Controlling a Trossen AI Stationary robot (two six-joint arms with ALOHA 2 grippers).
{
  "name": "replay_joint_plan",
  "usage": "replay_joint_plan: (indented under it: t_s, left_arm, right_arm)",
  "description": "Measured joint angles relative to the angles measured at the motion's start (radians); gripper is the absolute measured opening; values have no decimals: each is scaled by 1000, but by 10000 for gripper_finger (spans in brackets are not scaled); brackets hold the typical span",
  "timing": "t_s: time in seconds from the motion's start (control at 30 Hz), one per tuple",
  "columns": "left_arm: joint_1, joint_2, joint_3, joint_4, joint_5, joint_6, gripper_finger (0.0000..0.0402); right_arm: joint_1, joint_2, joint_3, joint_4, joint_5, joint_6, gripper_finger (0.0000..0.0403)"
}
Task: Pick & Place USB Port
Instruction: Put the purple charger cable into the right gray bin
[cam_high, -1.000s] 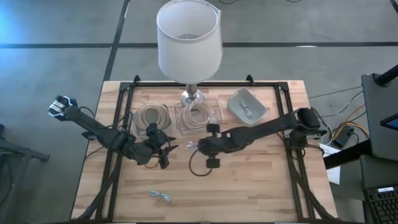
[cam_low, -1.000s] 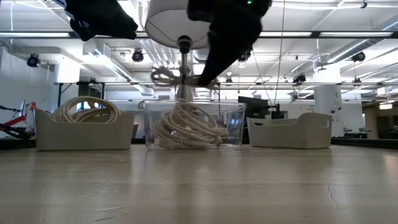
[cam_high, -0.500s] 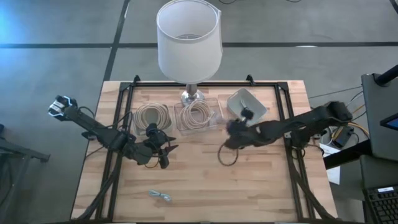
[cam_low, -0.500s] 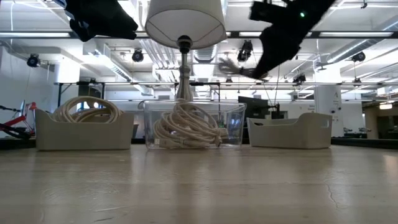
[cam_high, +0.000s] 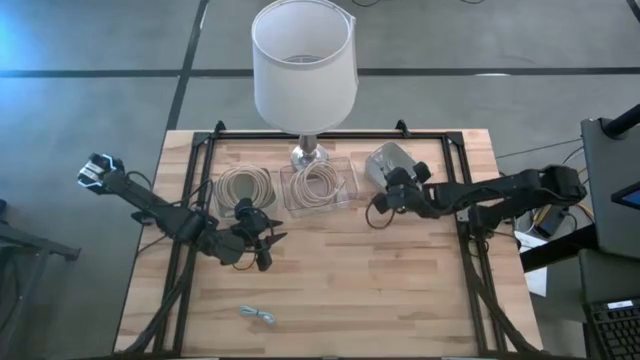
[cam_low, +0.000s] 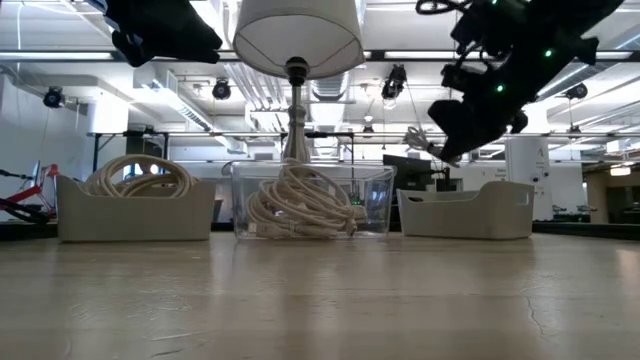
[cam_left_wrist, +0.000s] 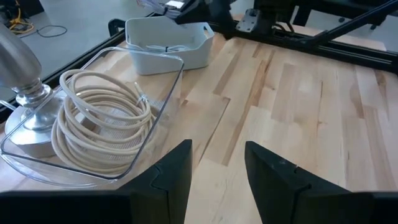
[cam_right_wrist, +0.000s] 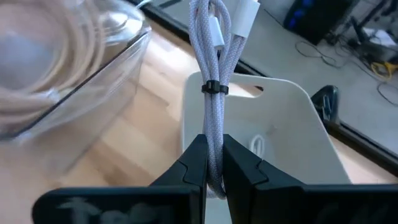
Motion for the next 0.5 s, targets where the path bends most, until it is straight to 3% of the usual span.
replay_joint_plan:
  t_s: [0.33,0.5]
  left_arm:
    - [0,19,0,0,-5,0,152]
    - [0,23,0,0,-5,-12,152]
  right_arm:
    - [-123,143,-18,100,0,55,29]
    - [-161,228,-17,99,-95,40,29]
